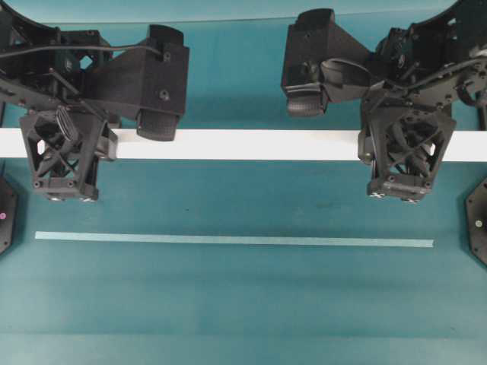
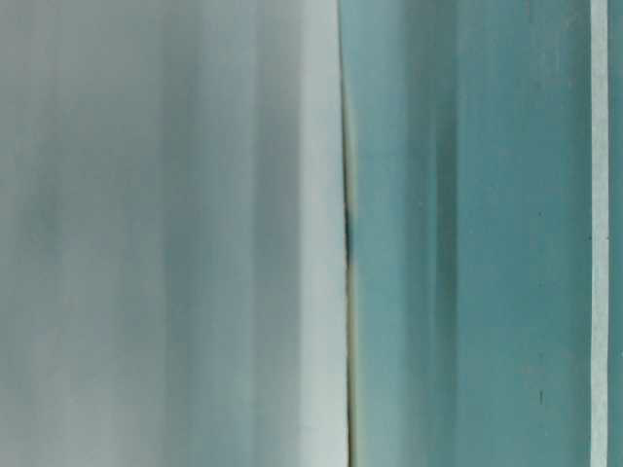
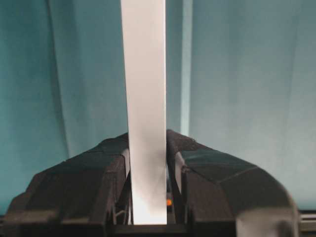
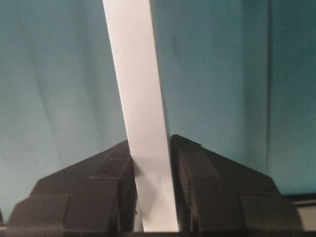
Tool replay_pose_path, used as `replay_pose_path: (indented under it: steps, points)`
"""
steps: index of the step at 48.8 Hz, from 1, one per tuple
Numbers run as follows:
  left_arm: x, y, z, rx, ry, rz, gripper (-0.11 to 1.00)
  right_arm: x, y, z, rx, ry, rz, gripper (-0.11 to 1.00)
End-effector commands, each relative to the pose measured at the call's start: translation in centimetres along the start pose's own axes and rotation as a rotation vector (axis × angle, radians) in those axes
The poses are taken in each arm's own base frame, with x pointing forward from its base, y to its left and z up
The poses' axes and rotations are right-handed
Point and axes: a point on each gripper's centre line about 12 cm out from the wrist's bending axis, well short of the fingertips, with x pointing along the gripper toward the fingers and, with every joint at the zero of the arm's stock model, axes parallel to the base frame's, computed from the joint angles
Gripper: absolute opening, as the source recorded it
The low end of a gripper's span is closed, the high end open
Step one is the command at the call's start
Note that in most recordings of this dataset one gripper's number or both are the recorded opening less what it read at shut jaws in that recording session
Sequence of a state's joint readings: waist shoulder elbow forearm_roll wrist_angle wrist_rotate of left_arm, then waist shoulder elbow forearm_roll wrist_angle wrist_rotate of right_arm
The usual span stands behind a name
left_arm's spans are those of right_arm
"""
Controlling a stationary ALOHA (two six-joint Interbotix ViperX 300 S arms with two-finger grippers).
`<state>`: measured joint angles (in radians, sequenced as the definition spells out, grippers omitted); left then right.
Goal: Lift a wooden board with both hands.
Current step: 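Lift the board with both grippers and move it away from the front, then bring the held board back toward the front and lower it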
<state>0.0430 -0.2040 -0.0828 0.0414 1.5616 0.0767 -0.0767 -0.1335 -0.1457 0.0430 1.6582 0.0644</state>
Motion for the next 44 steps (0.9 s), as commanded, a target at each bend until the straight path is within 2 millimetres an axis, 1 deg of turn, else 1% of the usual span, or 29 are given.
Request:
replay_pose_path:
  steps: [1, 19, 35, 39, 44]
  points:
    - [-1.4, -0.1, 0.6, 0.006, -0.065, 0.002, 0.17, -0.6, -0.1, 0.7, 0.023, -0.043, 0.004, 0.22]
    - [-1.3, -0.1, 0.6, 0.006, -0.062, 0.002, 0.18, -0.3, -0.1, 0.7, 0.024, -0.037, 0.005, 0.22]
    - [-1.0, -0.1, 0.6, 0.005, -0.055, 0.001, 0.17, 0.3, -0.1, 0.7, 0.023, -0.018, 0.004, 0.22]
    - [-0.5, -0.1, 0.5, 0.005, -0.046, 0.001, 0.17, 0.8, -0.1, 0.6, 0.024, -0.003, 0.002, 0.22]
    - [1.0, -0.2, 0.2, 0.007, -0.014, -0.002, 0.18, 2.3, -0.2, 0.2, 0.023, 0.04, 0.0, 0.22]
